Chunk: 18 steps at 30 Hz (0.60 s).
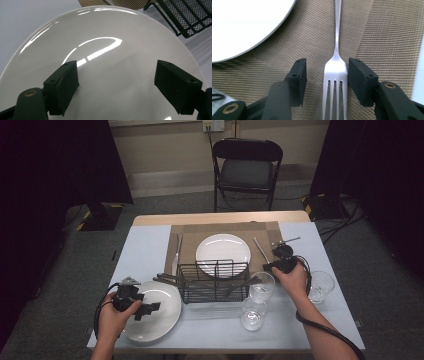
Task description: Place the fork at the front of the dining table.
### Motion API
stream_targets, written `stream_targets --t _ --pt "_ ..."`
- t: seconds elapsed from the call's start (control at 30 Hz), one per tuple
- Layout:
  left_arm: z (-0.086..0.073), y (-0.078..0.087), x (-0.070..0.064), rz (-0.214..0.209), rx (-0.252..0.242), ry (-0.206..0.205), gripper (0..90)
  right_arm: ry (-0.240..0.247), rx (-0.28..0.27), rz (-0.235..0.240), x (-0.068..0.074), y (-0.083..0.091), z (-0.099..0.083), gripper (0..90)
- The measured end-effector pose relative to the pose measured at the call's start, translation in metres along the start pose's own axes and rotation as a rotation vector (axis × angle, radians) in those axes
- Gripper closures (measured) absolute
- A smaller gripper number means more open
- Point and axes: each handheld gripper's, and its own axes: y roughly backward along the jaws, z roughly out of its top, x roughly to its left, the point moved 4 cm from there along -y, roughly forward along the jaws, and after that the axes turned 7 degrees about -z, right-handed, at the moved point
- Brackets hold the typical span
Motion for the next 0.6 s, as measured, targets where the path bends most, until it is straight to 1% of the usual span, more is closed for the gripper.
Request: stream_targets --t 0.07,0.13,0.17,0.3,0.37,0.43,0.47,0.5,0.57,0.6 --pt "0.000 0.000 -0.001 -0.001 0.002 0.000 19.1 -0.018 0.000 0.019 0.002 0.001 -0.001 50.8" --pt "0.000 0.000 -0.001 -0.002 0.002 0.000 19.0 -0.020 0.006 0.025 0.003 0.002 -0.002 50.7" --pt "0.000 0.000 -0.002 -0.003 -0.001 -0.002 19.1 -0.014 0.004 0.033 0.004 0.002 -0.003 50.5" --pt "0.000 0.001 -0.002 0.001 -0.002 -0.005 19.1 -0.017 0.005 0.046 0.008 0.002 -0.004 50.5" --pt "0.000 0.001 -0.002 0.003 0.001 -0.006 19.1 -0.002 0.016 0.054 0.012 0.003 -0.004 50.5" --pt "0.000 0.001 -0.002 0.000 -0.002 -0.005 19.1 0.020 0.005 0.042 0.014 0.004 -0.003 47.0" --pt "0.000 0.002 -0.001 0.003 0.001 -0.005 19.1 0.026 0.001 0.027 0.014 0.005 -0.002 44.1" --pt "0.000 0.002 -0.001 0.006 0.002 -0.004 19.1 0.028 -0.006 0.007 0.012 0.005 -0.001 39.9" --pt "-0.001 0.002 0.000 0.007 0.001 -0.006 19.1 0.028 -0.010 -0.021 0.008 0.006 0.001 36.7" --pt "-0.001 0.003 0.000 0.008 0.002 -0.006 19.1 0.028 -0.012 -0.030 0.006 0.006 0.002 33.5"
